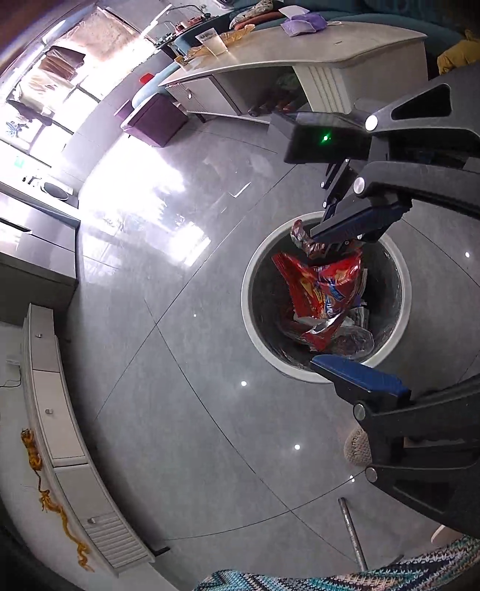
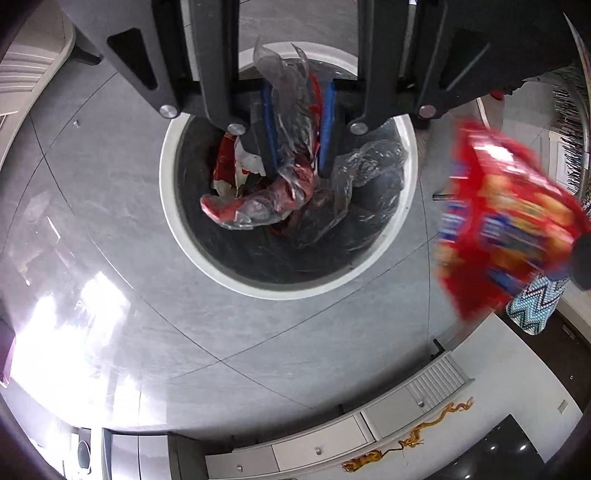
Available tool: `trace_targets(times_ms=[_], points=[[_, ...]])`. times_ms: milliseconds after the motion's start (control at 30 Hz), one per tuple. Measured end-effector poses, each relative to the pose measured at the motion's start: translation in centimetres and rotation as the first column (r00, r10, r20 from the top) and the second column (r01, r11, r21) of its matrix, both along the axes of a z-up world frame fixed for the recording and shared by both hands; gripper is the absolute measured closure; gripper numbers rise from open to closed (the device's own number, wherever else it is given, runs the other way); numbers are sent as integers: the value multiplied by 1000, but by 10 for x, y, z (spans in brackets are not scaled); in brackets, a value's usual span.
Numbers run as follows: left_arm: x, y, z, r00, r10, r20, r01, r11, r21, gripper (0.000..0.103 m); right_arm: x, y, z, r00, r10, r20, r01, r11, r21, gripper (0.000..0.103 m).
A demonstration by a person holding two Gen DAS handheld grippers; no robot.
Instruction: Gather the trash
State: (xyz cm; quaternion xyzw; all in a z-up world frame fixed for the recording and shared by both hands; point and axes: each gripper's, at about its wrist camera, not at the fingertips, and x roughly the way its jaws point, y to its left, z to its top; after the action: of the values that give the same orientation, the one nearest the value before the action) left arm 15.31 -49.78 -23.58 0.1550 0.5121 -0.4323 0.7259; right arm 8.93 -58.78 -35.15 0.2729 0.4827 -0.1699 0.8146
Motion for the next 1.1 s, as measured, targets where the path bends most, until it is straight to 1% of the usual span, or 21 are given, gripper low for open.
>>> trace_targets(times_ms=[33,67,167,267,400,467,567,600,700,767,833,900,1000,1067,1100], points=[[1,1,1,1000,2,2,-2,1000,-1,39,0,-1,-2,1000,-9,-1,9,1000,1,64],[2,2,2,1000,3,5,-3,1000,-2,38,0,-2,-4,1000,-19,0,19,1000,4,61],[6,9,6,1000,14,7,-14,1000,-6,38,-4,-2,-3,1000,-31,1,31,1000,3,59],[3,17,17,999,25,44,-24,1000,-14,38,-7,2,7,999,-31,8,31,999,-15,59],[-4,39,44,988,61,140,-58,998,-29,38,-7,13,35,999,-20,30,22,997,-67,59],[-5,55,62,976,93,195,-86,995,-46,38,-6,23,56,999,-7,50,12,995,-101,59],[-5,87,87,953,166,253,-151,985,-80,38,-1,44,94,995,30,98,-15,988,-156,59],[-5,98,96,942,189,278,-170,981,-91,38,1,53,108,992,47,116,-26,984,-175,59],[-9,139,120,896,254,363,-226,967,-118,38,9,87,151,978,108,177,-63,969,-238,59],[-10,170,133,873,305,382,-271,952,-141,38,14,115,179,962,157,222,-93,957,-275,59],[-13,203,143,847,351,399,-311,936,-164,36,20,145,204,944,208,255,-121,941,-317,54],[-18,237,154,808,394,438,-348,919,-184,33,25,176,227,923,258,284,-150,924,-352,51],[-26,289,170,743,458,488,-404,888,-218,30,33,223,258,883,338,326,-199,898,-393,50],[-31,324,182,701,502,507,-437,864,-251,25,38,255,278,857,383,343,-221,876,-428,45],[-32,339,189,678,524,516,-453,850,-269,24,40,269,287,845,401,353,-227,868,-442,40]])
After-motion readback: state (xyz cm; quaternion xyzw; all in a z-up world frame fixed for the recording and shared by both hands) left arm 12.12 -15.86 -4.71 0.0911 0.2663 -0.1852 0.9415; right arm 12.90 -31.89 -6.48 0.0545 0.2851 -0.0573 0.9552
